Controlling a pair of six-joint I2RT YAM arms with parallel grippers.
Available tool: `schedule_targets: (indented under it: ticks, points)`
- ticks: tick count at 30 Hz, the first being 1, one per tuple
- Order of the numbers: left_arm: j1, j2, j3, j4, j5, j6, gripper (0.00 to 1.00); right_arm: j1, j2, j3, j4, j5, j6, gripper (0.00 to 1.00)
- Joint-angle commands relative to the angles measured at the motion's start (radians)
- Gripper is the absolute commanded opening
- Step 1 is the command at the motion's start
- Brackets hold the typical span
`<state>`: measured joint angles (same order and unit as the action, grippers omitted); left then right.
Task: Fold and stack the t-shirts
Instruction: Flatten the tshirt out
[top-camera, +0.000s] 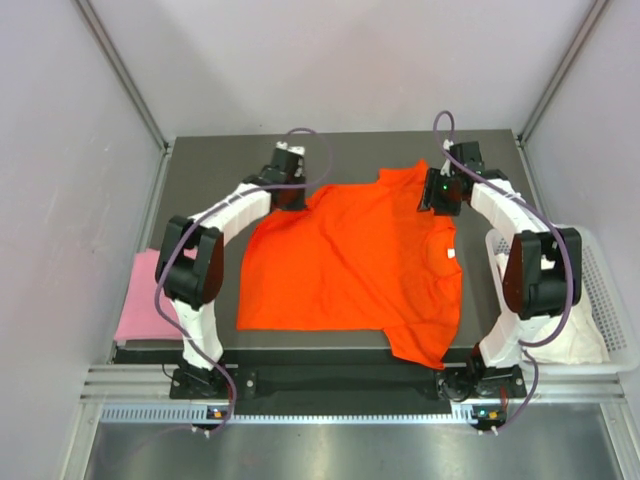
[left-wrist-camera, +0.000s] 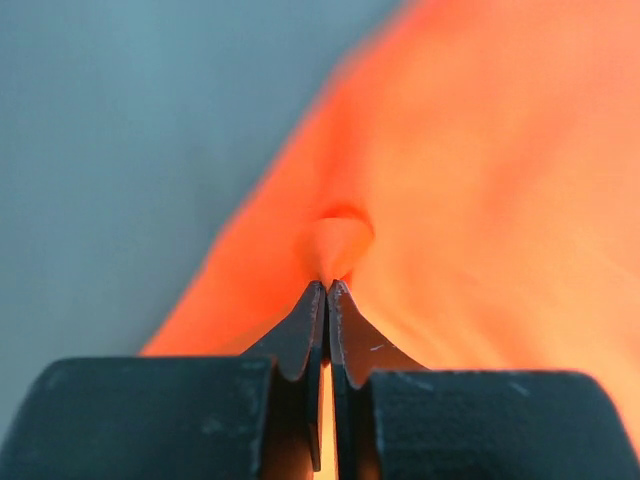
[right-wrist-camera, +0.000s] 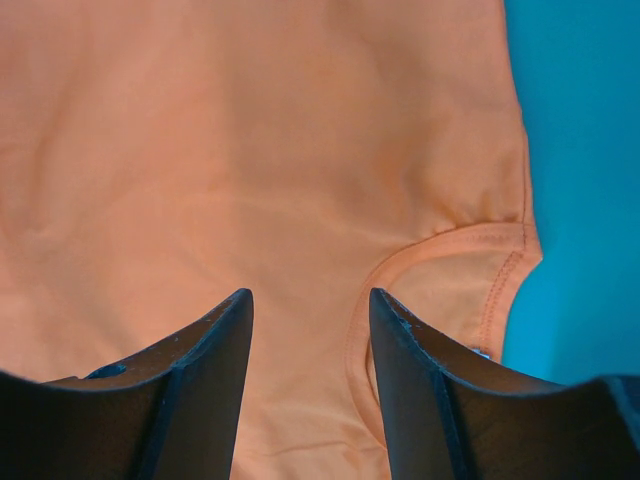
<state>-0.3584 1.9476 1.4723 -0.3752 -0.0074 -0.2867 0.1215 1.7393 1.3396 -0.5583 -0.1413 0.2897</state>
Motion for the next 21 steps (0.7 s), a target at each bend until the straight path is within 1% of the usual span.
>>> schedule_targets:
  ticks: [1, 3, 4, 5, 6, 8, 9, 10, 11, 12, 14, 15, 18, 19, 21]
  points:
    - [-0.15, -0.127, -0.067, -0.083, -0.223, -0.083, 0.04, -0.003, -0.087, -0.029, 0.052, -0.012, -0.007, 0.5]
    - [-0.197, -0.177, -0.13, -0.09, -0.218, -0.138, 0.1, -0.002, -0.098, -0.043, 0.058, -0.017, -0.009, 0.5]
    - [-0.236, -0.215, -0.173, -0.088, -0.203, -0.15, 0.16, -0.005, -0.107, -0.059, 0.061, -0.02, -0.012, 0.5]
    - [-0.249, -0.234, -0.193, -0.084, -0.172, -0.161, 0.24, -0.006, -0.112, -0.066, 0.066, -0.02, -0.011, 0.5]
    - [-0.26, -0.249, -0.208, -0.076, -0.113, -0.157, 0.29, -0.011, -0.116, -0.082, 0.075, -0.023, -0.012, 0.5]
    - [-0.269, -0.294, -0.216, -0.106, -0.091, -0.144, 0.37, -0.016, -0.126, -0.091, 0.08, -0.029, -0.009, 0.5]
    - [-0.267, -0.309, -0.213, -0.111, -0.114, -0.131, 0.54, -0.019, -0.13, -0.097, 0.083, -0.032, -0.009, 0.5]
    - [-0.255, -0.337, -0.208, -0.099, -0.099, -0.112, 0.61, -0.02, -0.135, -0.1, 0.083, -0.035, -0.011, 0.5]
    - [-0.243, -0.345, -0.201, -0.093, -0.077, -0.07, 0.64, -0.022, -0.139, -0.102, 0.083, -0.034, -0.012, 0.5]
    - [-0.213, -0.348, -0.185, -0.099, -0.063, -0.063, 0.71, -0.022, -0.142, -0.109, 0.083, -0.035, -0.014, 0.5]
    - [-0.183, -0.328, -0.144, -0.085, 0.036, -0.043, 0.74, -0.023, -0.152, -0.114, 0.083, -0.037, -0.014, 0.5]
    - [-0.162, -0.31, -0.129, -0.087, 0.078, -0.036, 0.72, -0.025, -0.153, -0.12, 0.083, -0.037, -0.017, 0.5]
    - [-0.152, -0.201, -0.044, -0.108, 0.196, -0.002, 0.68, -0.028, -0.167, -0.131, 0.083, -0.04, -0.017, 0.5]
    - [-0.152, -0.179, -0.031, -0.123, 0.269, 0.001, 0.68, -0.029, -0.172, -0.132, 0.081, -0.041, -0.017, 0.5]
    - [-0.165, -0.148, -0.032, -0.114, 0.329, -0.003, 0.69, -0.033, -0.176, -0.138, 0.083, -0.043, -0.018, 0.5]
